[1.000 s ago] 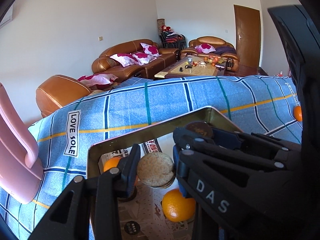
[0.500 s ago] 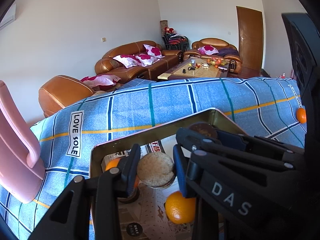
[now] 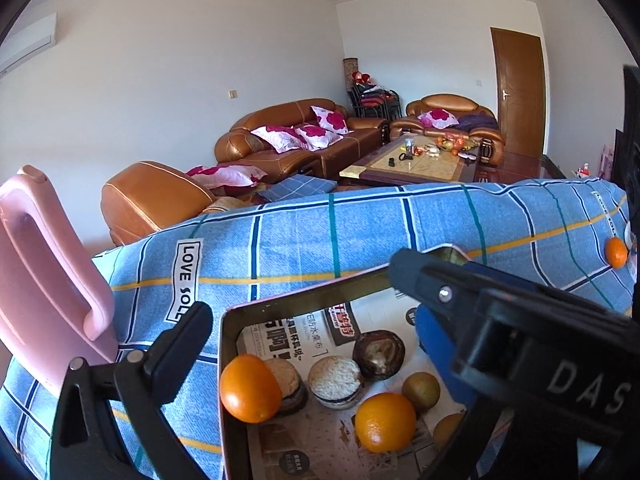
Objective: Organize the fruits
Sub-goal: 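Open the left tool to drop the cake into the tin while the right releases the brown fruit, then move the open right tool from the tin toward the loose orange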
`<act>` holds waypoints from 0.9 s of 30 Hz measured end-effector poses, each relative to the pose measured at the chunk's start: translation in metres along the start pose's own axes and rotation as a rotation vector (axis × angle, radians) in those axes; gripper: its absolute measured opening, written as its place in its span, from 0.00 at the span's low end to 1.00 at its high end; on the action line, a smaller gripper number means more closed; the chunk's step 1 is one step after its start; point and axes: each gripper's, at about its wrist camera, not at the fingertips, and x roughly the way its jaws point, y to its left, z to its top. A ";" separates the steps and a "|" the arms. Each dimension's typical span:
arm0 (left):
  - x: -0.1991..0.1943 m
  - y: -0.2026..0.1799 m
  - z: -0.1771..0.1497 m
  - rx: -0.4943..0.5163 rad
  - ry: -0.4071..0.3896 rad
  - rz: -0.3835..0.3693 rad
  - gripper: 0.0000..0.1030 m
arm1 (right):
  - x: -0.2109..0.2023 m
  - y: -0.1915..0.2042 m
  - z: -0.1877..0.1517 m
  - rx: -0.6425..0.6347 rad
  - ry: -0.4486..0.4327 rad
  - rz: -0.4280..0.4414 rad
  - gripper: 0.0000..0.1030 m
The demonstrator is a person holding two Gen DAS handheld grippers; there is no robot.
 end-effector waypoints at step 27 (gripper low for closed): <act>-0.004 0.006 -0.012 -0.143 -0.018 0.049 1.00 | -0.055 -0.018 -0.014 -0.078 -0.185 -0.412 0.74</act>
